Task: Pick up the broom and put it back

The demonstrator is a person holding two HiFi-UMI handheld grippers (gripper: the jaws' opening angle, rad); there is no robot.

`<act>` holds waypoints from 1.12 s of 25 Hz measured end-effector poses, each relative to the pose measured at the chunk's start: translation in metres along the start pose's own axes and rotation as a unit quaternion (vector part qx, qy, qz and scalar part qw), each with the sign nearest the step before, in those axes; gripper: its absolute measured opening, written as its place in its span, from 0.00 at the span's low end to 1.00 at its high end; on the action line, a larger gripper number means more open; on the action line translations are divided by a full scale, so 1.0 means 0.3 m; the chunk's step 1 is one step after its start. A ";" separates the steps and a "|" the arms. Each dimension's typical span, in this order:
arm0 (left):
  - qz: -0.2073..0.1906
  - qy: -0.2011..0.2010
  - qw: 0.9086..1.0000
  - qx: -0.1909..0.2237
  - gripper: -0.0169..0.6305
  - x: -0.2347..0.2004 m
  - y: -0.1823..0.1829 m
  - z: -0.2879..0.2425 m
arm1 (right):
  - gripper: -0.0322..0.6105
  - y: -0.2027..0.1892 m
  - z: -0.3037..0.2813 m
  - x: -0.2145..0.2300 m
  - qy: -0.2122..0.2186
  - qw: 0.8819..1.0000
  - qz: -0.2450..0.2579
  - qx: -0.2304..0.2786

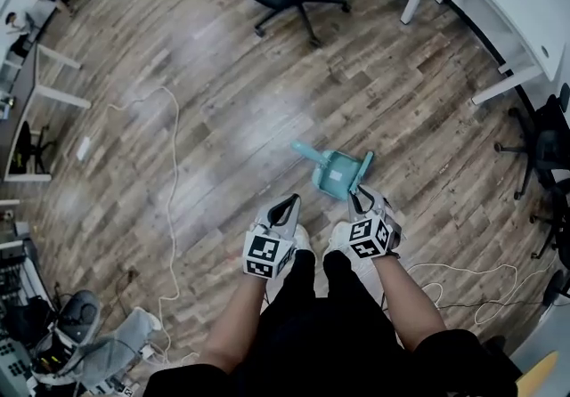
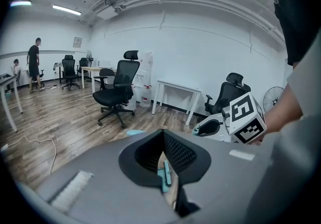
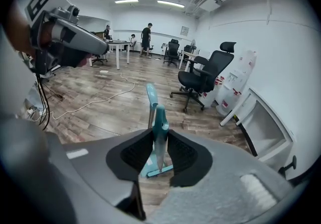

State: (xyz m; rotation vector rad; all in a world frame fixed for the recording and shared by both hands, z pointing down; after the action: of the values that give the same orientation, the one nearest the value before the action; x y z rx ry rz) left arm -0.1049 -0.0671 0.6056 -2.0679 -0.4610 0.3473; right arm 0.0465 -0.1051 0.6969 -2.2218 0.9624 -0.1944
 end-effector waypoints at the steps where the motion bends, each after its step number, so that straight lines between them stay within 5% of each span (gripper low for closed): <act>1: 0.002 0.003 1.000 -0.004 0.06 -0.006 -0.002 0.004 | 0.20 0.009 -0.009 -0.004 0.005 1.000 0.003 0.002; 28: 0.044 0.040 0.998 -0.003 0.06 -0.096 -0.058 0.042 | 0.20 0.210 -0.232 -0.054 0.068 0.996 0.049 0.014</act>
State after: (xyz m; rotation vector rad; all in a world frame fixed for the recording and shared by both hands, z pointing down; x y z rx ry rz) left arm -0.1391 -0.0626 0.6160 -2.1033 -0.3238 0.3150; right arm -0.0286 -0.1620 0.7097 -2.1525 1.1340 -0.3159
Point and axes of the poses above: the fingertips, and each gripper's own axes: z backward along the fingers, x to its right, y out of its top, the point moved 2 cm from there along z, backward along the fingers, and after that the axes turned 8 degrees about -z, right-handed, at the moved point
